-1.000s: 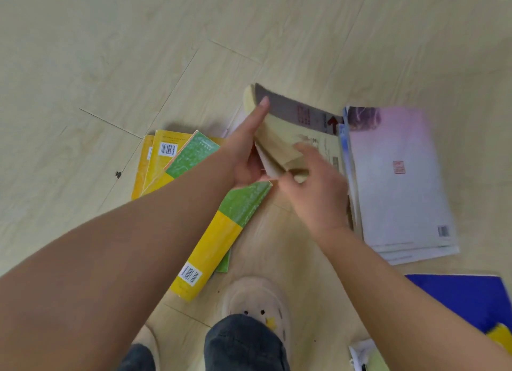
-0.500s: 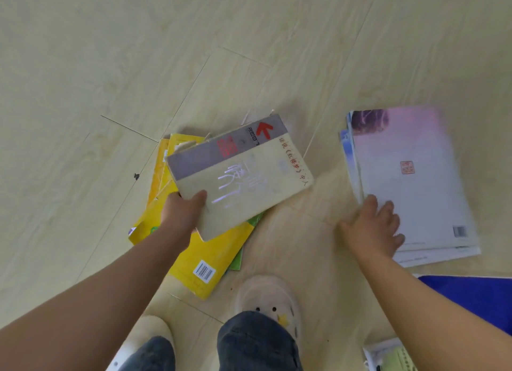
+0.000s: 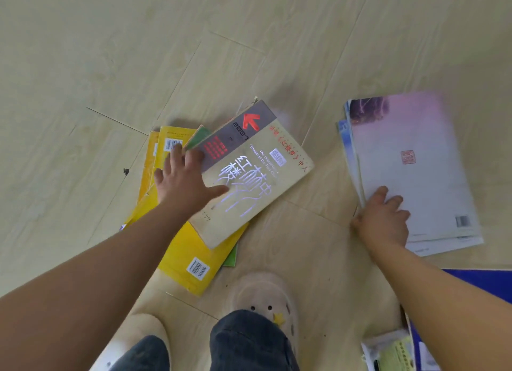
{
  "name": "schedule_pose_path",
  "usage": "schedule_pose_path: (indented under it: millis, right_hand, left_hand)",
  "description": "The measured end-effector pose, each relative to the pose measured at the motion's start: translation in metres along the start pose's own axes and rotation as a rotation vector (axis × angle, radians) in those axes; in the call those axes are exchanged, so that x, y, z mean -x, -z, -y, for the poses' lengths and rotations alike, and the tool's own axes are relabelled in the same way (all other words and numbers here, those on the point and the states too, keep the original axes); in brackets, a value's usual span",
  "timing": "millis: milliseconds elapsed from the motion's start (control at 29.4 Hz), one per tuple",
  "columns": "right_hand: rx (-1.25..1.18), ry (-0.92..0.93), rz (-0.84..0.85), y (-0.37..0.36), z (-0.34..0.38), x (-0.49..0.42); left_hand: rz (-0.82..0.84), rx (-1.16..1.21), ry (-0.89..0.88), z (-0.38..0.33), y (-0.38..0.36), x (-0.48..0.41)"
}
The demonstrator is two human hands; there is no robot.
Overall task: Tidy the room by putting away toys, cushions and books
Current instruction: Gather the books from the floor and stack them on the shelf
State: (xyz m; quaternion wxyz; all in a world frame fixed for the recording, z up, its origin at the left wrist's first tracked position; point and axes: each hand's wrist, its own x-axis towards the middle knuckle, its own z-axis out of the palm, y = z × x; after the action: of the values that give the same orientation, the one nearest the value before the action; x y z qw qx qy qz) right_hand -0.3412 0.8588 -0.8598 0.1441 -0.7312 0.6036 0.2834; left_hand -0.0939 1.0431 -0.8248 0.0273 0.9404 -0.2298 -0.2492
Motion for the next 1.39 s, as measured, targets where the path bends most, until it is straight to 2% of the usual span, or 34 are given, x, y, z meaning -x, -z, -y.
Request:
schedule_pose_path:
  millis: [136,238,374,442,543,611,747,815,883,951,985,1019,1087,1291,1393]
  right_hand:
    - [0.128,0.03,-0.029,-0.004,-0.009,0.002]
    - [0.133,0.078,-0.064,-0.004,-0.009,0.004]
    - [0.065,0.1,-0.133,0.007,-0.003,0.005]
    - [0.014,0.114,-0.155,0.011,0.003,0.01]
    - [-0.03,0.171,-0.114,0.009,0.027,0.031]
    - [-0.062,0.243,-0.087,0.004,0.047,0.051]
    - [-0.051,0.431,0.004,-0.012,0.071,0.086]
    - [-0.217,0.517,0.062,-0.016,0.073,0.091]
    - [-0.428,0.47,-0.003,-0.013,0.063,0.083]
    - [-0.478,0.236,-0.215,-0.01,0.041,0.061]
    - [-0.468,0.068,-0.256,-0.01,0.027,0.049]
    - [-0.466,-0.076,-0.231,-0.009,0.017,0.039]
    - [-0.48,-0.229,-0.09,-0.008,0.002,0.028]
    - [-0.663,-0.314,0.026,-0.014,-0.002,0.01]
    - [-0.929,-0.219,0.145,-0.023,0.003,0.016]
  left_hand:
    - [0.11,-0.081,0.054,-0.013,0.007,-0.015]
    - [0.188,-0.135,0.119,-0.009,0.009,-0.019]
    - [0.321,-0.002,0.229,0.008,0.006,-0.024]
    - [0.367,0.165,0.298,0.018,0.002,-0.02]
    - [0.381,0.444,0.379,0.035,-0.001,-0.006]
    - [0.361,0.507,0.413,0.047,-0.001,0.002]
    - [0.316,0.47,0.452,0.06,0.0,0.011]
    - [0.267,0.382,0.443,0.061,0.001,0.016]
    - [0.178,0.239,0.38,0.058,0.002,0.02]
    - [0.098,0.18,0.288,0.049,0.003,0.023]
    - [0.08,0.2,0.239,0.045,0.002,0.023]
    - [0.076,0.23,0.201,0.042,0.0,0.022]
    - [0.086,0.278,0.159,0.039,-0.007,0.02]
    - [0.085,0.216,0.158,0.037,-0.017,0.025]
    - [0.077,0.189,0.149,0.036,-0.018,0.027]
